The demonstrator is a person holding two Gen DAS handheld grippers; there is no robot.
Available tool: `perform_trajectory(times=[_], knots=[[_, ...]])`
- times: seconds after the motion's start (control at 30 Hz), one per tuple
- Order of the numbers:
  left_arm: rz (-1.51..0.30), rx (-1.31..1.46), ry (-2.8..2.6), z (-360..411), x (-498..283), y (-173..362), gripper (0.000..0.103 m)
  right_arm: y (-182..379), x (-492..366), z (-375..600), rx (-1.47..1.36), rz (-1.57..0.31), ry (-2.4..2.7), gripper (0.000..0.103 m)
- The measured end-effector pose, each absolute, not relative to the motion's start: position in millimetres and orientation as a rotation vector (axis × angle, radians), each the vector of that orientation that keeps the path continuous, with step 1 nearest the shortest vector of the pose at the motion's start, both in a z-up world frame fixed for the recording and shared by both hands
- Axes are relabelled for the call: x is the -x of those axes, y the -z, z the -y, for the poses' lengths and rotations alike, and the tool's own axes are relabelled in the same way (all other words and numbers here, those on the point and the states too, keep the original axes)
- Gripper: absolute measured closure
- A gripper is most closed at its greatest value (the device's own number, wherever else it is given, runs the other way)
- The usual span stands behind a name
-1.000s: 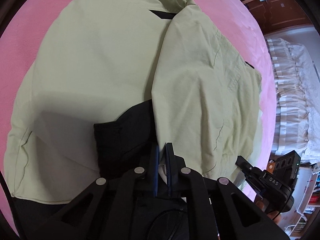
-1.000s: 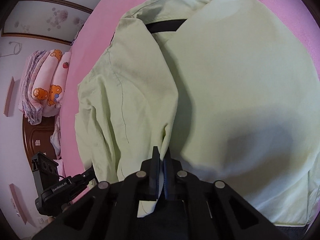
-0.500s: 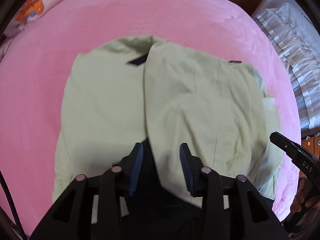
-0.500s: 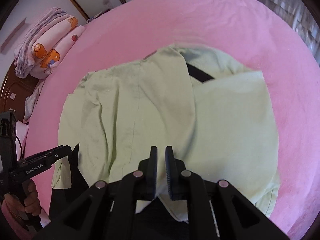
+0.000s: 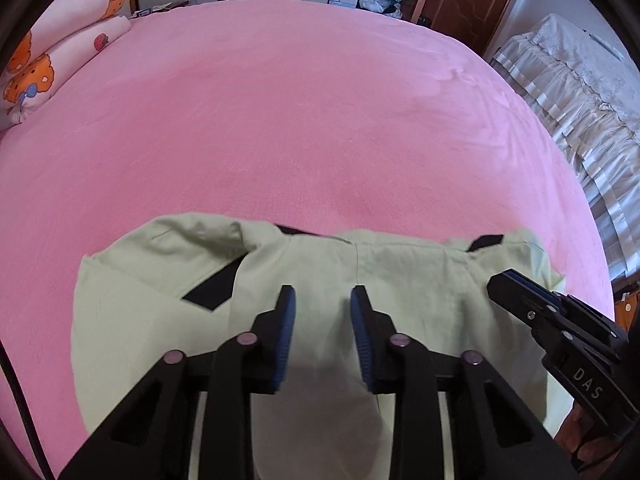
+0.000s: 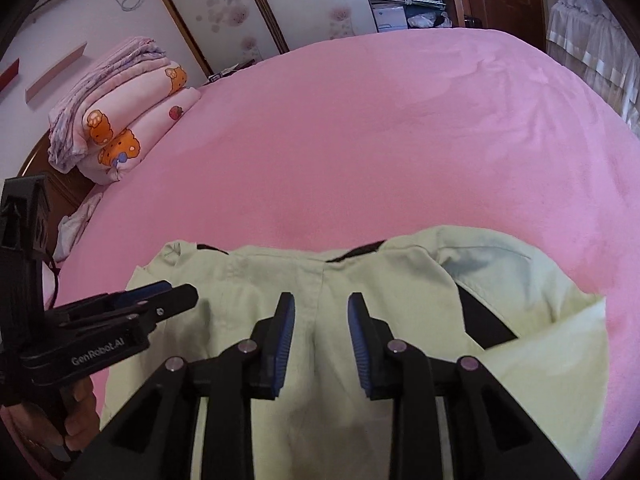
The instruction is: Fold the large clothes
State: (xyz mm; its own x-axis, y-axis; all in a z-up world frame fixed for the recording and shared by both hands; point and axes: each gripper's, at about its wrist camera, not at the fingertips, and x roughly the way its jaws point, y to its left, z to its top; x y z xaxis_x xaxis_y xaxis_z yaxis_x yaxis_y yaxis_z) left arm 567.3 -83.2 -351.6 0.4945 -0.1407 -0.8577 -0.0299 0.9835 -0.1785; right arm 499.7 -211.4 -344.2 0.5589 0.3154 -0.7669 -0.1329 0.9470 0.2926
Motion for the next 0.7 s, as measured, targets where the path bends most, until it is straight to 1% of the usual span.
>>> perform_trajectory(times=[0.03,0.07,0.1,0.13,0.33,0.5,0.7], knots=[[-1.049,0.174,0.065,83,-572,356,0.081,347,-505,209,-0.2,-0.946,-0.27,0.091],[-1.047,0.172,0.061,83,-576,358,0.086,351,-510,206,-0.179,-0.945,-0.272,0.095],[-1.048,0.175,0.063,82,-580,362,0.088,355,-514,202,-0.157,-0.947,-0.273,0.096],[-1.048,0.179,0.066,80,-584,366,0.088,359,-518,200,-0.138,-0.949,-0.271,0.1],[-1.042,0.217,0.072,68,-601,382,0.089,377,-533,210,-0.119,-0.961,-0.243,0.101],[-1.056,0.294,0.078,51,-621,397,0.094,382,-546,238,-0.166,-0.959,-0.196,0.103],[-1.078,0.262,0.084,49,-633,414,0.097,390,-558,249,-0.15,-0.982,-0.173,0.103]])
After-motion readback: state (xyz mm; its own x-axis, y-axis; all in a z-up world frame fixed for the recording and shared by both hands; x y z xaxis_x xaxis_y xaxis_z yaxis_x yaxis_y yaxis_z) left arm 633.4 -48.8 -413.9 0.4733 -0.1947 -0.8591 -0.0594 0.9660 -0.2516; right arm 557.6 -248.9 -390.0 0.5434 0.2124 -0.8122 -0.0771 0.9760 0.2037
